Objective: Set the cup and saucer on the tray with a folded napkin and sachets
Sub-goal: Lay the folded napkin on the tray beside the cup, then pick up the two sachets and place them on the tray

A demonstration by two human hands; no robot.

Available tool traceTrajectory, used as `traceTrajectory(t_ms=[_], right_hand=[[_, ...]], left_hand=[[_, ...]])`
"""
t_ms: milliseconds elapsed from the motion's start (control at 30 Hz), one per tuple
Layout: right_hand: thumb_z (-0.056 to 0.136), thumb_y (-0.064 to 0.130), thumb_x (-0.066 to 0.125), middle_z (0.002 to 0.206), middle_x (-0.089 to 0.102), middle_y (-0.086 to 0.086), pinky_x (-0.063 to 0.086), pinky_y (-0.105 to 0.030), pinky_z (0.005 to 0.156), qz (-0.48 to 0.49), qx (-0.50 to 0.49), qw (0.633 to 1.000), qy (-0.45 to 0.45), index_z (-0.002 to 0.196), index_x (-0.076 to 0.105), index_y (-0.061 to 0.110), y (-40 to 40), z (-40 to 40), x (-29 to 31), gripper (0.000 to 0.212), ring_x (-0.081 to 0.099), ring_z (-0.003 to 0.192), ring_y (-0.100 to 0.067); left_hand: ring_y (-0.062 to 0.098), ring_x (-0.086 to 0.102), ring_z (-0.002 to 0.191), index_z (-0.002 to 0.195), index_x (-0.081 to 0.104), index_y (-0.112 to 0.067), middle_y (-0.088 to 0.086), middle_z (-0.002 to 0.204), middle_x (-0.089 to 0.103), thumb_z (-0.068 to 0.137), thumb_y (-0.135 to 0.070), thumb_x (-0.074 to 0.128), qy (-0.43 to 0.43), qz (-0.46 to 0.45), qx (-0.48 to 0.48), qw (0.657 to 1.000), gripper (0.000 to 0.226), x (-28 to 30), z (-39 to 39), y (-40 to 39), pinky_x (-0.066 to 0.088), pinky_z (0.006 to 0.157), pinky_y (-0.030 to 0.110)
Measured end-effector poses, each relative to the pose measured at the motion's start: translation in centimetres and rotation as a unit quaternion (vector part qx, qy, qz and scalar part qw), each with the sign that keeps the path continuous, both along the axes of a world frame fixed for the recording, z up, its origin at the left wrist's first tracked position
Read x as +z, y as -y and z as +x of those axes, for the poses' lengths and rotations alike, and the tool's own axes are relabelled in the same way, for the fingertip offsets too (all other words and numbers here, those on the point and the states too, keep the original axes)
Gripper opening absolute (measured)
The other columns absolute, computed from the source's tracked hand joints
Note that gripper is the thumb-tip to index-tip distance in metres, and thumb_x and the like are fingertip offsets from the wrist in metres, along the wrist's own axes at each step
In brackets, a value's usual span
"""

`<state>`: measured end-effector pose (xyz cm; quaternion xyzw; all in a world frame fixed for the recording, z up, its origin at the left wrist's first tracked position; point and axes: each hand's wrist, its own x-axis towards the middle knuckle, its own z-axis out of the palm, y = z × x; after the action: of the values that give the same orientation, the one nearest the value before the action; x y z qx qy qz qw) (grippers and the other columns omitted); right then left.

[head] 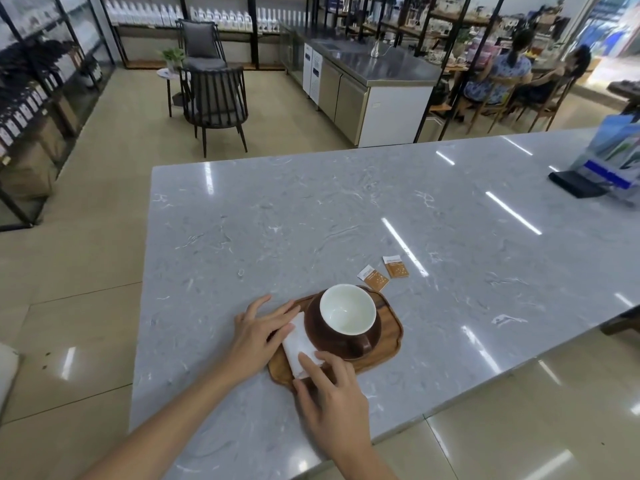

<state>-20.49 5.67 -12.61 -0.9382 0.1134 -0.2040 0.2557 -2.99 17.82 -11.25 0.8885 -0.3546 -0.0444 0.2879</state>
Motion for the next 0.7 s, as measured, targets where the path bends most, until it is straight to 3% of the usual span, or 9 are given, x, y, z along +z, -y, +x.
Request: traceTrajectory(t_ms=[67, 233, 367, 433, 500, 567, 700], right_hand=[[0.092, 0.049, 0.063, 0.124, 0.06, 0.012, 0.056, -0.016, 0.063, 0.01, 0.005, 1.0, 0.008, 0.126, 0.063, 0.042, 0.7, -0.5, 1.3, 0.034, 0.056, 0.108, -0.003], [0.097, 0.034, 0.062, 0.111, 0.063, 0.017, 0.057, -0.023, 0.063, 0.059, 0.024, 0.996, 0.067, 0.118, 0.069, 0.033, 4.4, -0.4, 5.5, 0.022, 0.065, 0.094, -0.003], [0.097, 0.019, 0.059, 0.108, 0.066, 0.012, 0.058, -0.028, 0.062, 0.093, 0.002, 0.991, 0.091, 0.111, 0.071, 0.026, 9.4, 1.6, 7.9, 0.02, 0.067, 0.088, -0.007], [0.097, 0.014, 0.061, 0.105, 0.066, 0.013, 0.056, -0.023, 0.064, 0.108, -0.019, 0.99, 0.087, 0.109, 0.073, 0.026, 12.3, 3.2, 8.5, 0.021, 0.067, 0.086, -0.006], [0.097, 0.015, 0.063, 0.098, 0.066, 0.015, 0.052, -0.02, 0.065, 0.118, -0.041, 0.99, 0.069, 0.107, 0.073, 0.025, 15.1, 5.1, 8.6, 0.018, 0.066, 0.082, -0.004], [0.097, 0.019, 0.063, 0.098, 0.069, 0.011, 0.054, -0.028, 0.069, 0.117, -0.051, 0.991, 0.029, 0.106, 0.072, 0.023, 17.8, 7.1, 8.1, 0.014, 0.066, 0.079, -0.003], [0.096, 0.035, 0.061, 0.116, 0.071, -0.001, 0.057, -0.037, 0.086, 0.104, -0.047, 0.987, -0.114, 0.121, 0.067, 0.02, 22.5, 11.2, 6.4, 0.03, 0.068, 0.096, -0.018]], left_hand=[[0.012, 0.025, 0.148, 0.144, 0.052, -0.039, -0.027, 0.15, 0.043, 0.102, -0.036, 0.052, 0.004, -0.023, 0.002, 1.0, 0.042, 0.7, 0.1, 0.0, 0.027, 0.114, 0.042], [0.003, 0.033, 0.138, 0.142, 0.056, -0.029, -0.022, 0.145, 0.049, 0.101, -0.026, 0.056, -0.017, -0.084, -0.001, 0.996, 0.041, 2.4, 1.0, 0.6, 0.032, 0.114, 0.026], [0.005, 0.047, 0.129, 0.138, 0.061, -0.026, -0.019, 0.137, 0.055, 0.1, -0.02, 0.059, -0.043, -0.113, 0.031, 0.992, 0.039, 3.9, 2.0, 2.6, 0.037, 0.111, 0.026], [0.006, 0.049, 0.126, 0.137, 0.062, -0.027, -0.016, 0.136, 0.058, 0.1, -0.022, 0.058, -0.067, -0.121, 0.058, 0.989, 0.038, 4.5, 2.8, 3.7, 0.041, 0.108, 0.029], [0.006, 0.053, 0.122, 0.135, 0.063, -0.027, -0.013, 0.133, 0.063, 0.099, -0.022, 0.058, -0.098, -0.131, 0.077, 0.983, 0.036, 5.1, 3.7, 5.0, 0.046, 0.104, 0.03], [0.006, 0.062, 0.111, 0.13, 0.065, -0.027, -0.009, 0.123, 0.068, 0.098, -0.02, 0.059, -0.138, -0.143, 0.099, 0.975, 0.033, 5.6, 4.7, 6.4, 0.052, 0.098, 0.03], [0.015, 0.069, 0.096, 0.126, 0.064, -0.023, 0.004, 0.118, 0.071, 0.099, -0.022, 0.06, -0.253, -0.116, 0.117, 0.953, 0.028, 6.2, 6.6, 9.9, 0.054, 0.087, 0.03]])
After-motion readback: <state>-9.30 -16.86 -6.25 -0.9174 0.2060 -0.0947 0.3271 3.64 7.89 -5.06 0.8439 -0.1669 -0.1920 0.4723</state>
